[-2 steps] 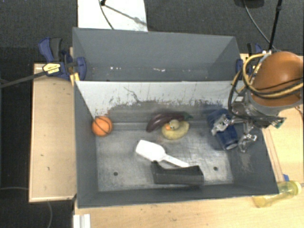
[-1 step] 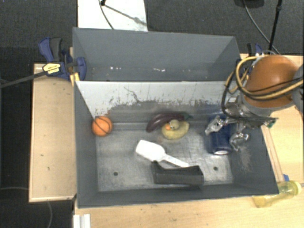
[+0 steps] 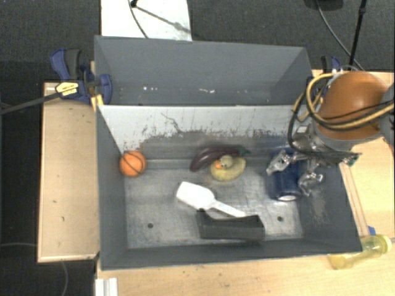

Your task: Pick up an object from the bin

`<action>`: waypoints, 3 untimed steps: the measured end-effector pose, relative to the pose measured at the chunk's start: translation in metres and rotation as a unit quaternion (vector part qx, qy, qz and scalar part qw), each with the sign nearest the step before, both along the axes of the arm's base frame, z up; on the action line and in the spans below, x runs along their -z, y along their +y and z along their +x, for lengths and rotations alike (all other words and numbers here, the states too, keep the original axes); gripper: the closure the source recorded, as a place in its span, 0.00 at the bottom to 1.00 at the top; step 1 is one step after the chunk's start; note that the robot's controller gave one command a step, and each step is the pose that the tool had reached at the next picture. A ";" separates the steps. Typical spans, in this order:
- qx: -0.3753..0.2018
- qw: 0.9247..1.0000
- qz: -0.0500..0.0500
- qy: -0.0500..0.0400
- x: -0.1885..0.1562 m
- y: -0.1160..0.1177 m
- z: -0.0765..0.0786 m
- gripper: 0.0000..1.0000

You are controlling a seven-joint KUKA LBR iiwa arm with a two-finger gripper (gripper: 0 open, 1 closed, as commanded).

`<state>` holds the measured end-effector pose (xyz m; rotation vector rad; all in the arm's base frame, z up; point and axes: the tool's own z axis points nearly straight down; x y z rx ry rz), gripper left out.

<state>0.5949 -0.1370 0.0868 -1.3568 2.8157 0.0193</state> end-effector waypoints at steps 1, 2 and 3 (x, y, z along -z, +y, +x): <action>0.030 1.000 -0.001 -0.003 0.000 0.000 -0.003 1.00; 0.036 0.999 -0.002 -0.006 0.000 0.000 -0.005 1.00; 0.036 0.999 -0.002 -0.006 0.000 0.000 -0.005 1.00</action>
Offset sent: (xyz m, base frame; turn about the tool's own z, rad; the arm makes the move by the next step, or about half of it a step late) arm -0.0130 -0.0100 -0.0168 -0.0105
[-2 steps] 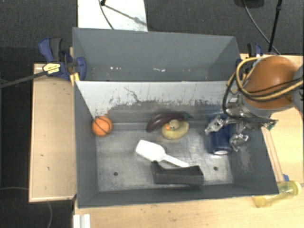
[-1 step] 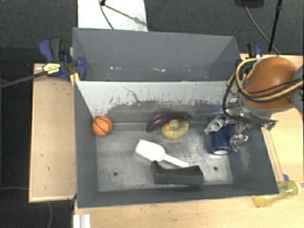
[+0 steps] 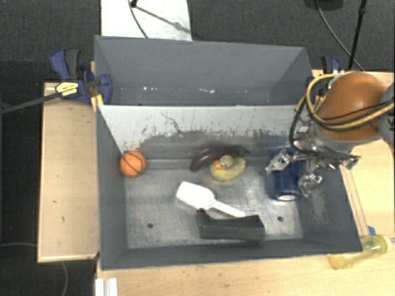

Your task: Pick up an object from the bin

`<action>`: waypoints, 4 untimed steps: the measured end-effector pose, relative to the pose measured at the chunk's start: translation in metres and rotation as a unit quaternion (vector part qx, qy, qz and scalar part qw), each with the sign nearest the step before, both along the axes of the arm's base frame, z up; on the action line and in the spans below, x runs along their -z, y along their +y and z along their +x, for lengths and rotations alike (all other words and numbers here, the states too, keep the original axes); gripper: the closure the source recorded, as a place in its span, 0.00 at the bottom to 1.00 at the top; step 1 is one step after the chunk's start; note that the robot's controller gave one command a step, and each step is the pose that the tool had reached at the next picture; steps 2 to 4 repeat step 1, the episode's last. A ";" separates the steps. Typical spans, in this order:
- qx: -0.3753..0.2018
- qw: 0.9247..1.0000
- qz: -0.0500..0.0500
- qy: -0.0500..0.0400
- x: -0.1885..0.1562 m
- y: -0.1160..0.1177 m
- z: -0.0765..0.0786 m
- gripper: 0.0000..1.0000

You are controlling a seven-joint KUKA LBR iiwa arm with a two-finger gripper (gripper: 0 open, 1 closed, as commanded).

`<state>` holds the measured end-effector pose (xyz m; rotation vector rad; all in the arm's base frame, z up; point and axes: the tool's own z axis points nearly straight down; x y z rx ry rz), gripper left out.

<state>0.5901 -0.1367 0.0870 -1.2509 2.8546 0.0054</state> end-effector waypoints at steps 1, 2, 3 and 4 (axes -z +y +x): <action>0.017 1.000 -0.009 0.007 0.000 0.011 0.006 1.00; 0.017 1.000 -0.009 0.007 0.000 0.011 0.006 1.00; 0.017 1.000 -0.009 0.007 0.000 0.011 0.006 1.00; 0.017 1.000 -0.009 0.007 0.000 0.011 0.006 1.00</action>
Offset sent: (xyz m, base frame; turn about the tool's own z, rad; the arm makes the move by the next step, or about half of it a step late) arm -0.0019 0.0089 -0.0170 0.0476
